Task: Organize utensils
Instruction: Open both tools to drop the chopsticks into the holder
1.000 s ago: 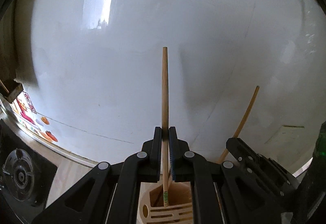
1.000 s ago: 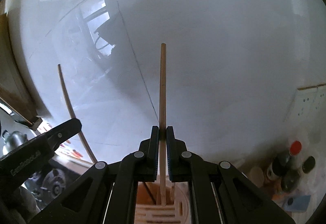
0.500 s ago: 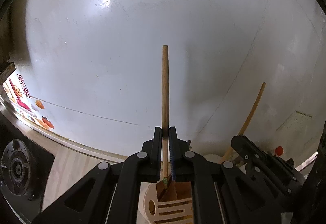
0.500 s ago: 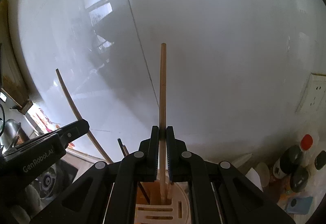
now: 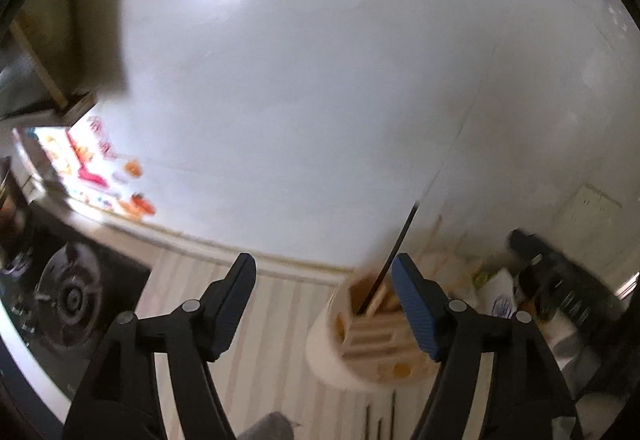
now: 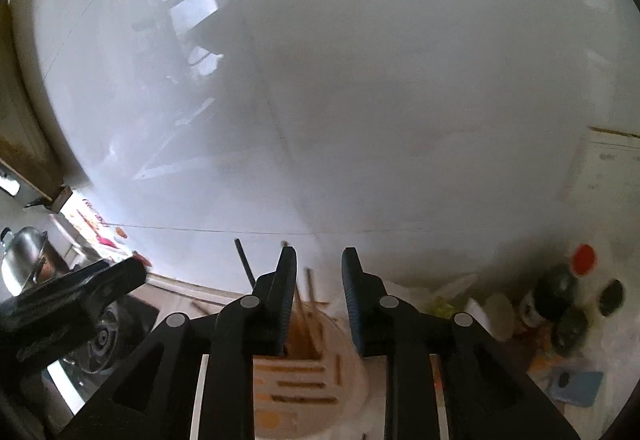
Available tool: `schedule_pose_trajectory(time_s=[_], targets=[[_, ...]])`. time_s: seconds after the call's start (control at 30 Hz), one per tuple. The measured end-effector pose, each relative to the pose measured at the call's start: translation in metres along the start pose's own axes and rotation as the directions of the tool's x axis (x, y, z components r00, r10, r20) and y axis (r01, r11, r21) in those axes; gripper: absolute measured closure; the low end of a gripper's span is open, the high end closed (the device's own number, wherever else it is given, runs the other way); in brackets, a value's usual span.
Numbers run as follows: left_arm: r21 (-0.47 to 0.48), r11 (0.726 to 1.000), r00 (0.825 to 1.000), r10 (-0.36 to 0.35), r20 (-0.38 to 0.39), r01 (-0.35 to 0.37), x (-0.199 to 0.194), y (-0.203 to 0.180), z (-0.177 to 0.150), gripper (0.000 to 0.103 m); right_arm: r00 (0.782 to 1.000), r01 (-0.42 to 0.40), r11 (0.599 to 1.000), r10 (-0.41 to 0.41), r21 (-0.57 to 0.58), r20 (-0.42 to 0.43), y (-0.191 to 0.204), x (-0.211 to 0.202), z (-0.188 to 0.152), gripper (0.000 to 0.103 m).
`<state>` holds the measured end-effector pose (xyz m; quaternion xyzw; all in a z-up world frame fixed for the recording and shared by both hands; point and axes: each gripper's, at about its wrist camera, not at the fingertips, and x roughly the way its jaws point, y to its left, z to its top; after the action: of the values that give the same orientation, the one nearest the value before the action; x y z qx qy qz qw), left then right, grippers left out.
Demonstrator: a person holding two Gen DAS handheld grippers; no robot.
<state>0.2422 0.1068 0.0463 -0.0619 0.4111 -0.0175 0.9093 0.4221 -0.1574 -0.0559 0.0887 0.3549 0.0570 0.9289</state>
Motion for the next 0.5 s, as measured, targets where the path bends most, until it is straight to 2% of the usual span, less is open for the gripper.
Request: schedule_pose_trajectory(time_s=[0.07,0.1,0.13,0.2,0.33,0.5], targets=[[-0.001,1.000,1.000,0.024,-0.019,-0.024,-0.003,0.002,-0.013,0.025,1.000,0.025,0.999,-0.025,0.022,-0.009,-0.010,-0.012,-0.007,0.073],[-0.003,0.999,0.999,0.035,-0.024,-0.035,-0.005,0.002,-0.019,0.013,0.999,0.037,0.999,-0.036,0.034,-0.014,-0.015,-0.018,-0.013,0.072],[-0.003,0.999,0.999,0.042,-0.022,-0.042,-0.007,0.003,-0.028,0.006,0.999,0.043,0.998,-0.042,0.042,-0.017,-0.021,-0.024,-0.018,0.072],[-0.001,0.998,0.998,0.066,-0.019,-0.066,-0.010,0.003,-0.044,0.000,0.996,0.080,0.995,-0.078,0.060,-0.036,-0.033,-0.035,-0.032,0.069],[0.017,0.994,0.993,0.105,-0.062,-0.104,0.000,0.001,-0.072,0.000,0.989,0.120,0.988,-0.110,0.101,-0.101,-0.057,-0.048,-0.073,0.068],[0.057,0.995,0.981,0.087,-0.173,-0.078,0.022,-0.016,-0.121,0.000,0.968,0.173,0.974,-0.141,0.145,-0.208,-0.093,-0.051,-0.131,0.068]])
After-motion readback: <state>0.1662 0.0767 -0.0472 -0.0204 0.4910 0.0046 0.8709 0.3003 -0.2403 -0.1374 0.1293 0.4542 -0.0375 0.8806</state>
